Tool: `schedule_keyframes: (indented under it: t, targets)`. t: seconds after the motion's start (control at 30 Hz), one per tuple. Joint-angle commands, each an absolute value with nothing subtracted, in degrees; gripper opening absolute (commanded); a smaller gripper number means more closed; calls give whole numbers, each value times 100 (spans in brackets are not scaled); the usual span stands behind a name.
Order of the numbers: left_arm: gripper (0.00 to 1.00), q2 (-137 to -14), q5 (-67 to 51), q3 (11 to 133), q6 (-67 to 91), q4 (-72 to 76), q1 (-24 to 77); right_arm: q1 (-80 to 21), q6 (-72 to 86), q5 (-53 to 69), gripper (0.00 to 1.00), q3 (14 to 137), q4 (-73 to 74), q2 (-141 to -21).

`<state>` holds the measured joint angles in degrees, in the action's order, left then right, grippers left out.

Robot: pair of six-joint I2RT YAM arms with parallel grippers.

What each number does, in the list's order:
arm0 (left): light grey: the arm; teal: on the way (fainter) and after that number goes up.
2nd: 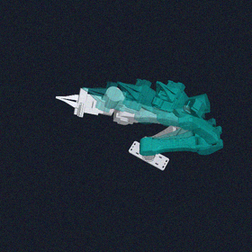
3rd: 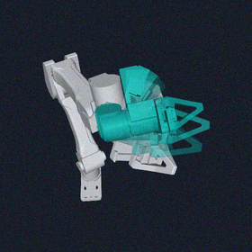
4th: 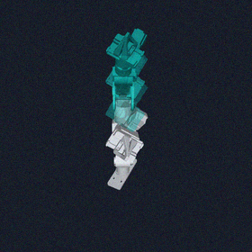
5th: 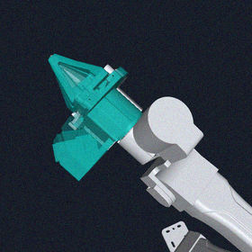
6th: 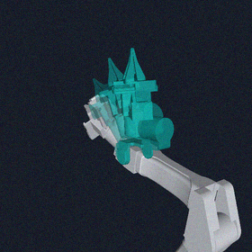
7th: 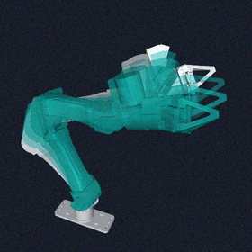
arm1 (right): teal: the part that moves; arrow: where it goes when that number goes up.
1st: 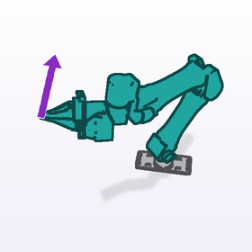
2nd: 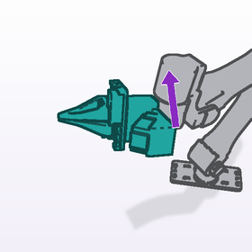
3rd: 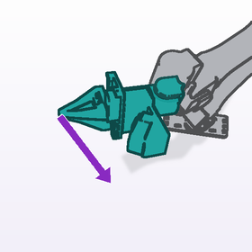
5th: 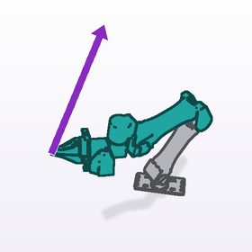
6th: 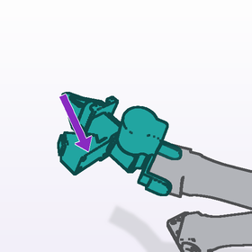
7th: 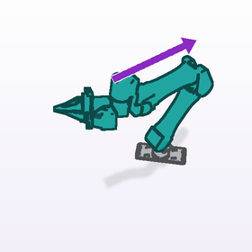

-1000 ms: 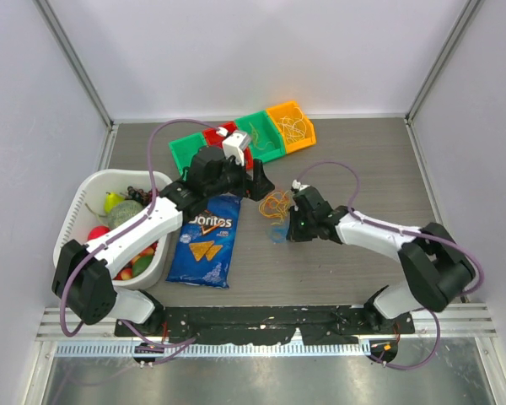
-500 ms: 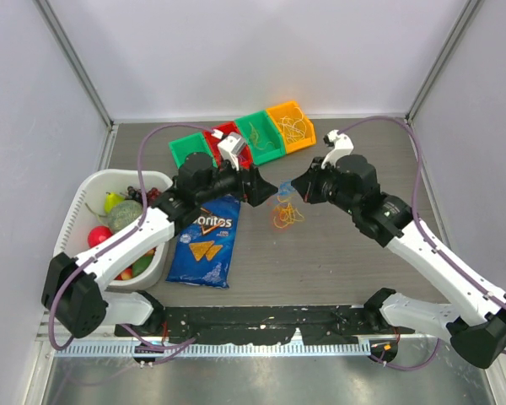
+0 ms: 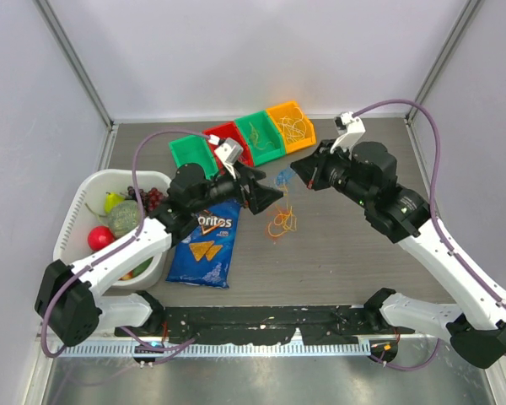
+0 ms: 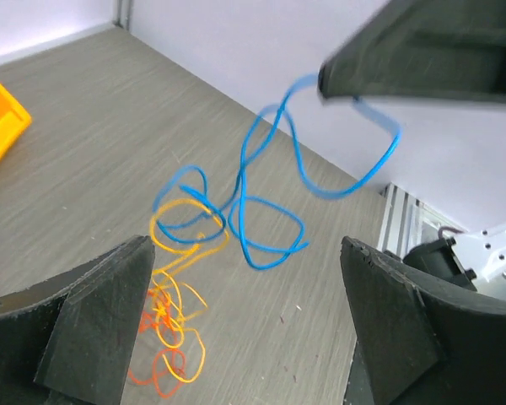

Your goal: Untangle the cables

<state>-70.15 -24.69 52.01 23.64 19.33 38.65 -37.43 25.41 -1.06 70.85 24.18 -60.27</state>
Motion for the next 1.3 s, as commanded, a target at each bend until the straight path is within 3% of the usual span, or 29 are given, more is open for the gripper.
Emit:
schedule_keyframes:
  t: [0.0, 0.2, 0.63, 0.7, 0.8, 0.9, 0.93, 0.97, 1.27]
  targets:
    - [96, -7067, -2471, 4914, 2277, 2802, 4148, -3753, 2716, 237, 1, 7628, 1899, -5950]
    - [94, -6601, -1136, 3544, 1373, 4752, 4815, -3744, 2856, 421, 1, 8050, 1837, -5985]
    - [85, -7804, 648, 4244, 914, 5255, 5106, -3753, 3023, 896, 1, 8341, 1837, -5924]
    - [77, -8041, 869, 4271, 862, 5579, 5107, -3753, 3041, 975, 1, 8350, 1846, -5906]
    - [56, -8392, 905, 4464, 853, 5616, 5106, -3744, 3129, 1054, 1, 8385, 1837, -5871]
    - [25, -8779, 853, 4570, 870, 5712, 5106, -3762, 3181, 1116, 1, 8490, 1828, -5854]
    - [6, -8867, 826, 4579, 888, 5695, 5106, -3753, 3182, 1108, 1, 8569, 1828, -5845]
    - [0, -8964, 896, 4553, 975, 5643, 5115, -3753, 3164, 1064, 1, 8622, 1828, -5845]
    - [0, -9738, 940, 3411, 2188, 6749, 5142, -3762, 2620, 440, 1, 9975, 2065, -6012]
